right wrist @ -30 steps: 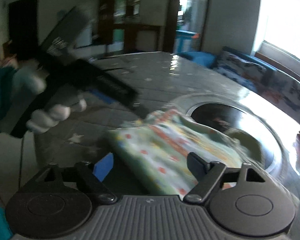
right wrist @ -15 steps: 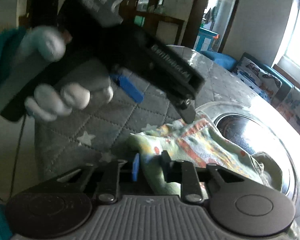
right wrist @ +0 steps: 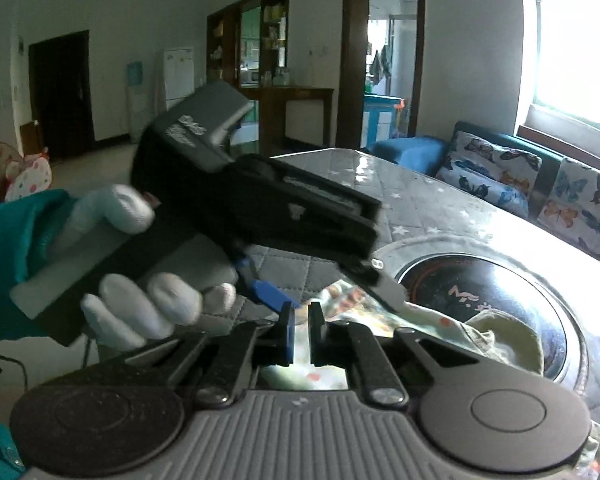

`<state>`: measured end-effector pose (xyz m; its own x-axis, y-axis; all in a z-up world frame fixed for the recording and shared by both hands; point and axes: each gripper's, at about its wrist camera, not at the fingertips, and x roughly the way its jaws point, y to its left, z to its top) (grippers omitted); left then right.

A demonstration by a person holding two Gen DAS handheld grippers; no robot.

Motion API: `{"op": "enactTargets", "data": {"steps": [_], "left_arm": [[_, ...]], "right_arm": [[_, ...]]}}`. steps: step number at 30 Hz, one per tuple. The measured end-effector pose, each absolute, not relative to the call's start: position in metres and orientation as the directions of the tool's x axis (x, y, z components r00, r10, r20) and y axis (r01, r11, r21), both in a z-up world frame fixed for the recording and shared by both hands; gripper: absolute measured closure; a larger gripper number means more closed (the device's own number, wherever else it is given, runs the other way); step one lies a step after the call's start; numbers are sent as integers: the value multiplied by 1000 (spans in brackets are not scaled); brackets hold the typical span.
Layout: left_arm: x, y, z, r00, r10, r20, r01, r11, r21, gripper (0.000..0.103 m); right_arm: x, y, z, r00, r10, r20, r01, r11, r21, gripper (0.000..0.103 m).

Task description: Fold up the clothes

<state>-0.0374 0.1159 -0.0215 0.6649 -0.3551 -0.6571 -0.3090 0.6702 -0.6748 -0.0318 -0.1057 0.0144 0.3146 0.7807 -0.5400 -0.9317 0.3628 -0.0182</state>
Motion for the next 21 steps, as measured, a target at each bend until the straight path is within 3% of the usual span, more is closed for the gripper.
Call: {"op": "enactTargets", "data": {"steps": [3,6,8,10,18,19,20,21], "left_arm": [[-36,118,-22,670,-360,-649,-324,645,-692,12],[-41,126,-21,673,-346,-654,-346,635,-691,12],[-45,132,-19,678,-320,-662,-359,642,-678,12],[-49,136,-20,676,-310,-668,-369,643,-671,11],[-59,147,-21,684,-306,-663,-387,617,-685,5],[-59,148,-21,684,-307,-662,-389,614,-687,4],[-60,149,-21,683,-310,-661,-390,610,-690,4],[-60,149,-21,683,-314,-659,-390,607,-693,3]], "right_arm": [[-31,-112,10,336,764,-551,-922,385,-29,94],[-31,-114,5,334,752,-569,-922,386,-32,87],[-30,-109,1,319,748,-582,-930,366,-40,70],[-29,-100,-2,295,746,-597,-941,336,-45,63],[-47,-59,-30,312,680,-664,-950,238,-202,64],[-47,-56,-32,328,673,-662,-945,241,-223,66],[-45,-57,-32,332,675,-659,-943,244,-225,77],[-42,-58,-33,335,677,-655,-942,248,-226,81]]}}
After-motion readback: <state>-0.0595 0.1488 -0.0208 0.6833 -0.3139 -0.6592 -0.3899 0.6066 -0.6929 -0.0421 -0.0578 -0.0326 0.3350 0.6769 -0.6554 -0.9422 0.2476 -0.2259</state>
